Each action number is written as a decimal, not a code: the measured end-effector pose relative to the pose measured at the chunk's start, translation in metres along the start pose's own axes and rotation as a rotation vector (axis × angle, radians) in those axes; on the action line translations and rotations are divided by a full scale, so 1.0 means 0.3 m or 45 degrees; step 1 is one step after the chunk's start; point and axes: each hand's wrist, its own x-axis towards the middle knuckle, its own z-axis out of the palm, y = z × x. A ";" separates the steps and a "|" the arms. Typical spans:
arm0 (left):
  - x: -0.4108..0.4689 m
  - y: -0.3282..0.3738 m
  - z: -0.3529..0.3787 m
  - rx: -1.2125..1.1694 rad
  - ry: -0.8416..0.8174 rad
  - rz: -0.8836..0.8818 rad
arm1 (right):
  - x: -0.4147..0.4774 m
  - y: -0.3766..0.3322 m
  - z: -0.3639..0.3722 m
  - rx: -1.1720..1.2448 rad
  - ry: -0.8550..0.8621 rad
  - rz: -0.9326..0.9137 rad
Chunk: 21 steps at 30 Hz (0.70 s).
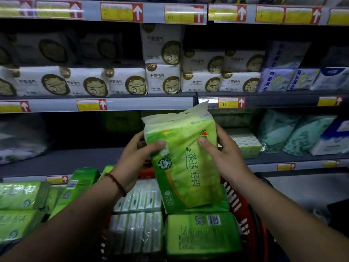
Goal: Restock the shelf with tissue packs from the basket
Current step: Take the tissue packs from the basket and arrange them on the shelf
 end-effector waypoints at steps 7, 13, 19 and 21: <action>0.060 -0.193 0.023 0.101 -0.116 -0.334 | 0.025 0.066 0.021 -0.605 0.065 0.146; 0.067 -0.241 0.050 0.171 -0.095 -0.417 | 0.005 0.101 0.047 -0.585 -0.114 0.249; 0.043 -0.224 0.060 0.010 -0.132 -0.482 | -0.012 0.117 0.081 -0.488 -0.042 0.221; 0.033 -0.217 0.059 -0.041 -0.115 -0.467 | -0.024 0.111 0.087 -0.477 -0.027 0.196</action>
